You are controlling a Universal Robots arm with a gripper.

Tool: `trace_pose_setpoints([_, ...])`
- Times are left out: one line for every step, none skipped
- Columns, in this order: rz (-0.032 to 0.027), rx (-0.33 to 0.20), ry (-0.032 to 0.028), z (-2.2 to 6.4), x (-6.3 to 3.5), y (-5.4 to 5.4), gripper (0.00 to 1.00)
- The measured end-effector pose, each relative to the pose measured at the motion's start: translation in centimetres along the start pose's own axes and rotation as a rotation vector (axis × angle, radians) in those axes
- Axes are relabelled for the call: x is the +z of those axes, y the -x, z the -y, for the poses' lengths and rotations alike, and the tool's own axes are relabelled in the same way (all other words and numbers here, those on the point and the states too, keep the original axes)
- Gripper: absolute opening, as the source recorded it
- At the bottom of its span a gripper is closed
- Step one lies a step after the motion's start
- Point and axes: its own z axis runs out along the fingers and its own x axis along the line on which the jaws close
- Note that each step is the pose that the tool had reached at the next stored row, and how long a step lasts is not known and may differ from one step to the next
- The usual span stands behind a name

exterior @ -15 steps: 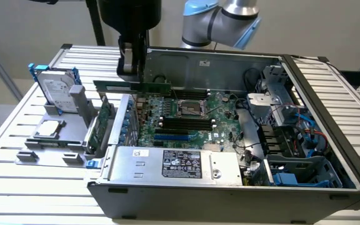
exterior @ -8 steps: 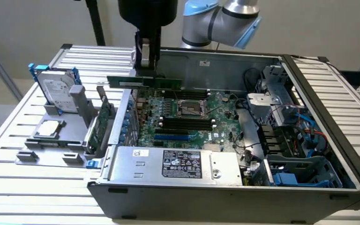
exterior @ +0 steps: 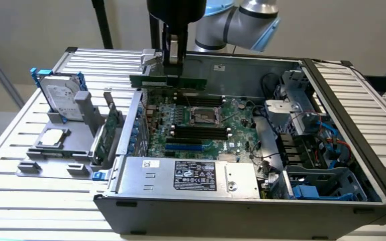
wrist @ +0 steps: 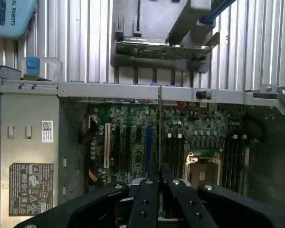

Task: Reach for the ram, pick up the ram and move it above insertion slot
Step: 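Pick up the ram and move it above insertion slot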

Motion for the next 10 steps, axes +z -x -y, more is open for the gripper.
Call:
trace_pose_setpoints([0.0, 0.0, 0.0, 0.25, 0.01, 0.2, 0.13])
trace_pose_setpoints([-0.0001, 0.0, 0.0, 0.53, 0.02, 0.5, 0.13])
trace_pose_setpoints([-0.0001, 0.0, 0.0, 0.78, 0.03, 0.7, 0.13])
trace_pose_setpoints([0.0, 0.0, 0.0, 1.05, 0.05, 0.9, 0.13])
trace_pose_setpoints([-0.0001, 0.0, 0.0, 1.3, 0.06, 1.2, 0.13])
trace_pose_setpoints([-0.0001, 0.0, 0.0001, 1.57, 0.07, 1.4, 0.13])
trace_pose_setpoints([-0.0001, 0.0, 0.0, 1.85, 0.07, 1.5, 0.13])
trace_pose_setpoints([-0.0001, 0.0, 0.0, 2.15, 0.08, 1.7, 0.13])
trace_pose_setpoints([-0.0002, 0.0, 0.0001, 2.44, 0.09, 1.9, 0.13])
trace_pose_setpoints([-0.0001, 0.0, 0.0, 2.74, 0.09, 2.0, 0.13])
